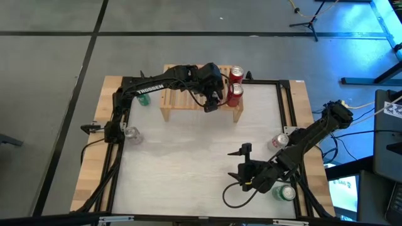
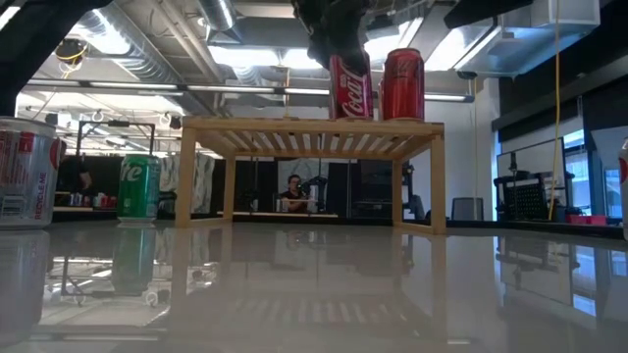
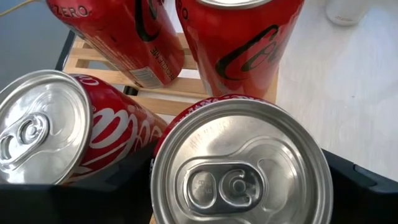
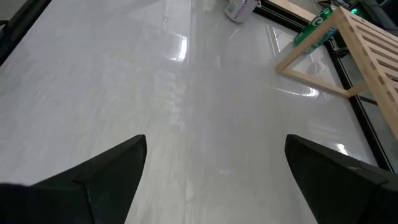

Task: Place canned beverage on shelf
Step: Put the red white soda can on the shelf, then put the left white soda can on the shelf

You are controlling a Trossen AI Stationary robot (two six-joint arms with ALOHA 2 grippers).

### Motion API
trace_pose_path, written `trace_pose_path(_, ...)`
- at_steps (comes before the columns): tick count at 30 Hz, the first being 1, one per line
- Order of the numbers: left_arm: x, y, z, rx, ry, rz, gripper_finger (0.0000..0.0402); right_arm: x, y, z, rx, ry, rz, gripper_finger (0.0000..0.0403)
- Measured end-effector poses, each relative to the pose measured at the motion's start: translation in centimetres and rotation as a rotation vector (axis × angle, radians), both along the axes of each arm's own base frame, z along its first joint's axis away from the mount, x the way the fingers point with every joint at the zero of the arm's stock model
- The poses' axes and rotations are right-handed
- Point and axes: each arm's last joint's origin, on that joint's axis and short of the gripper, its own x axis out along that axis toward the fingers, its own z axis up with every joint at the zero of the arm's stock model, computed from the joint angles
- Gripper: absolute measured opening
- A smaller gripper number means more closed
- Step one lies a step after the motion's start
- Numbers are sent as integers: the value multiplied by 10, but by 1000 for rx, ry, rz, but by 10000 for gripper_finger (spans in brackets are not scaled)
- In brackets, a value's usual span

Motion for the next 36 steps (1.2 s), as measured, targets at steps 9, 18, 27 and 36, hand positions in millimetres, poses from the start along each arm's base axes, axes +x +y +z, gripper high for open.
trace_pose_path(9, 0, 0, 0, 0, 1, -1, 342, 0, 0, 0, -1, 0, 0, 381)
trace_pose_path(18, 0, 0, 1, 26, 4, 18, 364, 0, 0, 0, 0, -1, 0, 381)
trace_pose_path(27, -1, 2, 3, 86, 18, 35, 364, 0, 0, 0, -1, -1, -1, 381)
trace_pose_path(36, 1, -10, 5, 102, 17, 5, 364, 0, 0, 0, -1, -1, 0, 381)
